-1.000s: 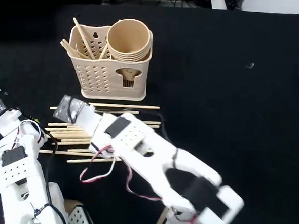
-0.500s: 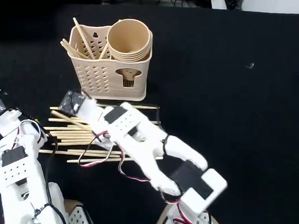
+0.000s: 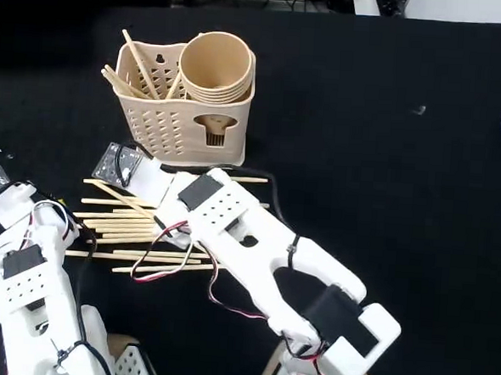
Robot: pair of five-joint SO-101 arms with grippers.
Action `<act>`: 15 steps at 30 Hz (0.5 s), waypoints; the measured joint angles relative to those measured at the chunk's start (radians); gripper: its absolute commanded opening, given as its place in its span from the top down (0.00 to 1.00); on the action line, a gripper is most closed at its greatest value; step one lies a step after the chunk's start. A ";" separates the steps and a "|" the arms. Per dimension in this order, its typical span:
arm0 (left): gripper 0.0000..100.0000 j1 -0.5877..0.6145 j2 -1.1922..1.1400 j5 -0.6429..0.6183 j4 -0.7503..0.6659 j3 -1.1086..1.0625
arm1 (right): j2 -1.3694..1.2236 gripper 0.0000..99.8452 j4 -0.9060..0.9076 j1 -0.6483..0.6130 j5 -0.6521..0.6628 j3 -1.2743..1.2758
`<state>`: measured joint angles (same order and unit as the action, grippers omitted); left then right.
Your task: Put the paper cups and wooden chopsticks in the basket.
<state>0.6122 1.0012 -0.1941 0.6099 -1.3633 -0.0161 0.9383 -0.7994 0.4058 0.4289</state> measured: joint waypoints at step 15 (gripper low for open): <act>0.86 0.000 0.000 0.000 0.000 0.000 | -0.298 0.98 -0.041 -0.031 -0.057 -0.166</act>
<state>0.6122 1.0012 -0.1941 0.6099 -1.3633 -0.3138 0.8968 -0.8301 0.3491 0.2631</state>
